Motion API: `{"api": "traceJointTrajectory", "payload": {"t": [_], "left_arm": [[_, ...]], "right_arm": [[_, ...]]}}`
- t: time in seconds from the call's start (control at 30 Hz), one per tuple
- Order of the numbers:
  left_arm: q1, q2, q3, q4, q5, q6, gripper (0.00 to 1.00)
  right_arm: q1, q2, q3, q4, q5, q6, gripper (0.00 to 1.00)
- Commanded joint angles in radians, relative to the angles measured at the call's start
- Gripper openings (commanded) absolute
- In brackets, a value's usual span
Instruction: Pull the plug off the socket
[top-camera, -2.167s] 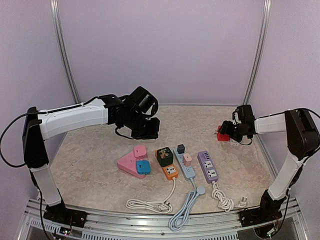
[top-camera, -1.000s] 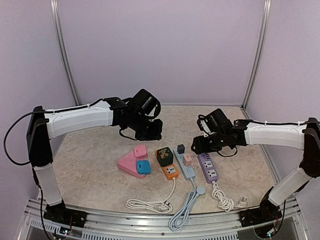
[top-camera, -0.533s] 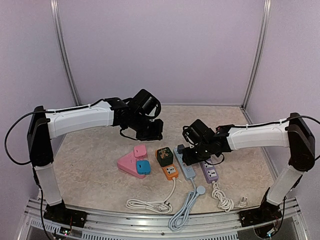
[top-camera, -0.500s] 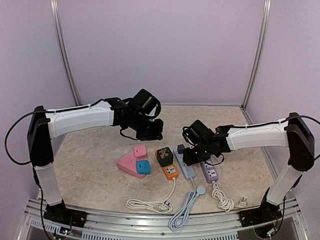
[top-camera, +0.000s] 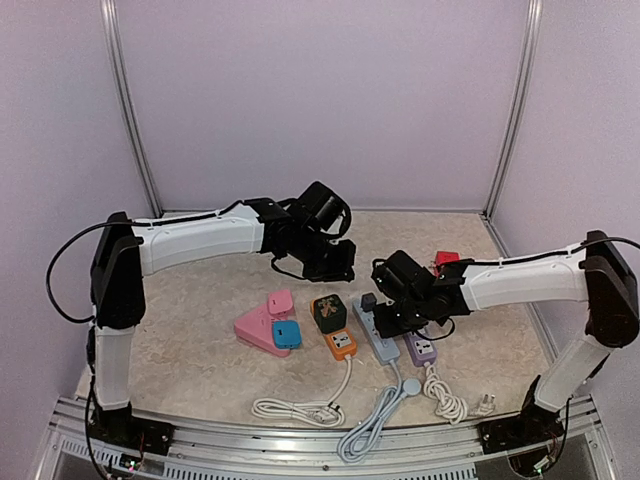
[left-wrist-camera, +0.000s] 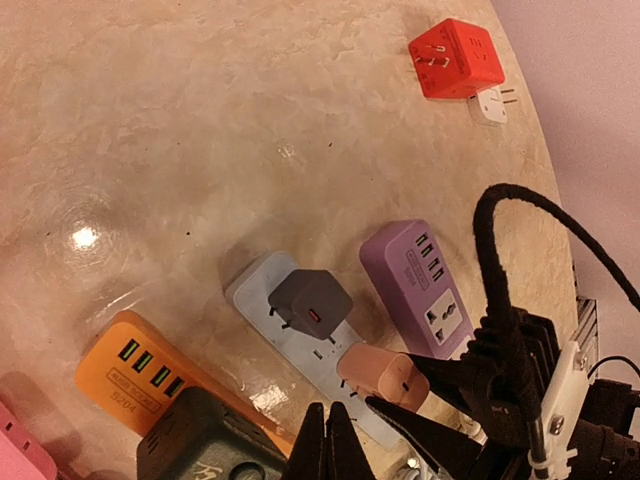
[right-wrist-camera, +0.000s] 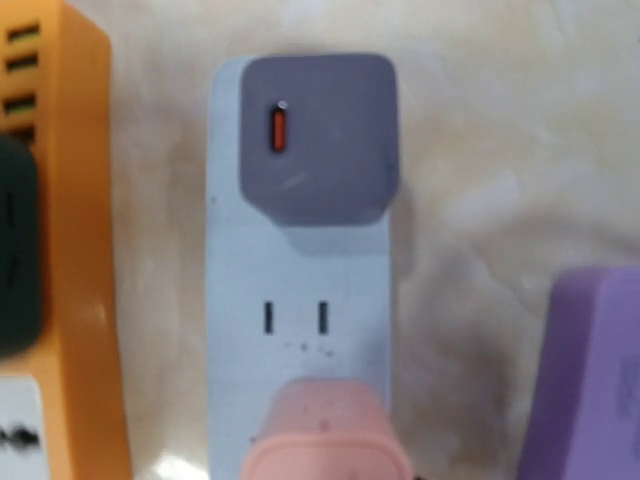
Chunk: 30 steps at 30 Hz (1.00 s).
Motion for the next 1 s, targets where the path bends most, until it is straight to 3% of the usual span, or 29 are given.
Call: {"api": "traceJointTrajectory", "payload": {"t": [0.0,0.43,0.97], "left_arm": [[-0.031,0.076,0.078,-0.002,0.049,0.015,0.0],[-0.088,0.288,0.286,-0.035,0.132,0.02,0.0],[-0.098,0.349,0.235,-0.042,0.136,-0.006,0.0]], "right_arm": [[0.037,-0.084,-0.103,-0.04,0.005,0.052,0.07],[0.064,-0.236,-0.249,0.012,0.016,0.118,0.07],[0.065,-0.216,-0.242,0.043,0.043,0.138,0.06]]}}
